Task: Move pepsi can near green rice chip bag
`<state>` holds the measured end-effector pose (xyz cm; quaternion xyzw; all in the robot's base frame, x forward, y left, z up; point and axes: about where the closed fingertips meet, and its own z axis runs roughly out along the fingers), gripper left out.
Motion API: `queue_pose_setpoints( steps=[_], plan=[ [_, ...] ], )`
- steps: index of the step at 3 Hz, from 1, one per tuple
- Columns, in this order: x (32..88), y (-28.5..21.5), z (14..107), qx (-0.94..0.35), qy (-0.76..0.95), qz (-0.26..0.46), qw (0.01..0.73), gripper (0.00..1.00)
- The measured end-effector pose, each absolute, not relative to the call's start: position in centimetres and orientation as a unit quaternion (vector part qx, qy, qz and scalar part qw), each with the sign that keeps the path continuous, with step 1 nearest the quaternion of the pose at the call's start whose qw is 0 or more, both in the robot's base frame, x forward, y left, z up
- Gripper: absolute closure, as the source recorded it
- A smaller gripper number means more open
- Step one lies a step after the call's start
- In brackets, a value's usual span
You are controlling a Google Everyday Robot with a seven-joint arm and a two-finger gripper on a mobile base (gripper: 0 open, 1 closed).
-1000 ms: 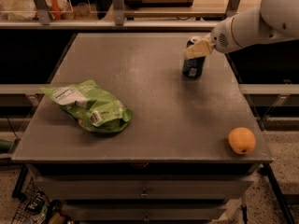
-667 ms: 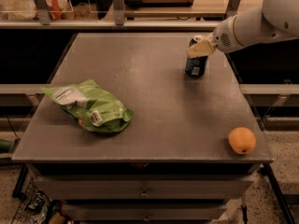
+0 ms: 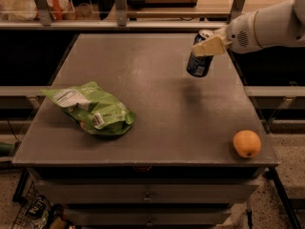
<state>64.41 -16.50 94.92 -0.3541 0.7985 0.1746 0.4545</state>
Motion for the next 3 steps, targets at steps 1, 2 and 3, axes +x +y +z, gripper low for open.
queue_pose_setpoints(
  steps=[1,2,3],
  plan=[
    [61.5,-14.3,96.3,-0.405,0.772,0.193,0.451,1.00],
    [58.3,-11.1,96.6,-0.480,0.749,0.188,0.416,1.00],
    [56.0,-8.6,96.4,-0.528,0.736,0.176,0.386,1.00]
  ],
)
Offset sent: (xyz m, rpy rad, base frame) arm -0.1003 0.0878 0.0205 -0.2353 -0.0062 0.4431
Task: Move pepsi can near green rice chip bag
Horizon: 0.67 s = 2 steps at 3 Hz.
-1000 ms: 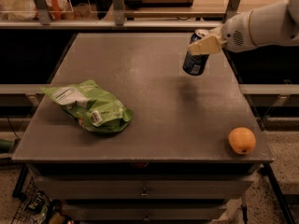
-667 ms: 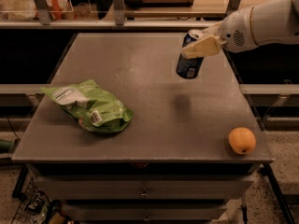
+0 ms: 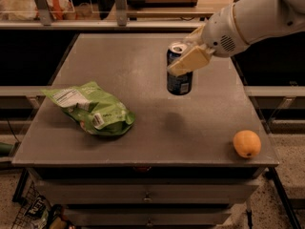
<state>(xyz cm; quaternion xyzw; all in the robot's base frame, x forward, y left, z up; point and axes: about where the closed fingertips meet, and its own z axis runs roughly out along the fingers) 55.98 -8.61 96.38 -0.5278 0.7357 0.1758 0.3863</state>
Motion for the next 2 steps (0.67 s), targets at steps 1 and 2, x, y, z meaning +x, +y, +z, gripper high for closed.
queue_pose_setpoints(
  steps=[1,2],
  plan=[
    [54.1,-6.1,96.0,-0.563,0.713,0.187,0.373,1.00],
    [53.6,-5.0,94.2,-0.578,0.698,0.191,0.377,1.00]
  ],
)
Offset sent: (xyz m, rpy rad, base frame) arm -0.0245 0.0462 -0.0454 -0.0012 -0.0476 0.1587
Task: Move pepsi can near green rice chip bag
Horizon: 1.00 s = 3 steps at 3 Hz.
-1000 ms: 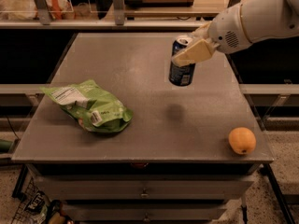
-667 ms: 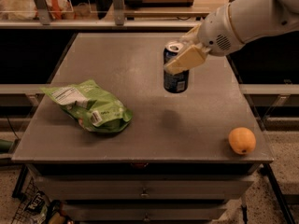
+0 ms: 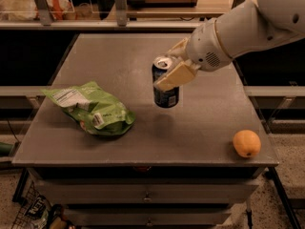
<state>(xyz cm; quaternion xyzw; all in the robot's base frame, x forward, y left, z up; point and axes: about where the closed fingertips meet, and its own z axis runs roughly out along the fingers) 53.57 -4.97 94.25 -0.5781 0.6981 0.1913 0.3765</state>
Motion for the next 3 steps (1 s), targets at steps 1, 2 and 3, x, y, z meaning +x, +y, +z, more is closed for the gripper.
queue_pose_setpoints(
  steps=[1,2,3],
  plan=[
    [54.5,-4.2,92.8,-0.585,0.684,0.191,0.390,1.00],
    [55.5,-3.8,92.7,-0.586,0.675,0.198,0.402,1.00],
    [55.8,-2.7,93.0,-0.592,0.672,0.213,0.391,1.00]
  ],
)
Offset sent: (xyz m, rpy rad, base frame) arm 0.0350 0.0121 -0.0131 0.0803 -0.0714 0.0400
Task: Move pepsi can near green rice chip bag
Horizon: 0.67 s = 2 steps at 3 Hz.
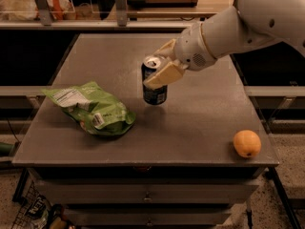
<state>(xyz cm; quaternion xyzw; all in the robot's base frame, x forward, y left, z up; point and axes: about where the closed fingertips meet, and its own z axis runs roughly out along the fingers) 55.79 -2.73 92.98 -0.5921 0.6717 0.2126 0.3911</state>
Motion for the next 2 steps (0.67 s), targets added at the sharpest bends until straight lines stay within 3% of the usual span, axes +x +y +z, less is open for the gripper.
queue_pose_setpoints(
  steps=[2],
  plan=[
    [56.4,-0.6,90.5,-0.602,0.670,0.268,0.343,1.00]
  ],
)
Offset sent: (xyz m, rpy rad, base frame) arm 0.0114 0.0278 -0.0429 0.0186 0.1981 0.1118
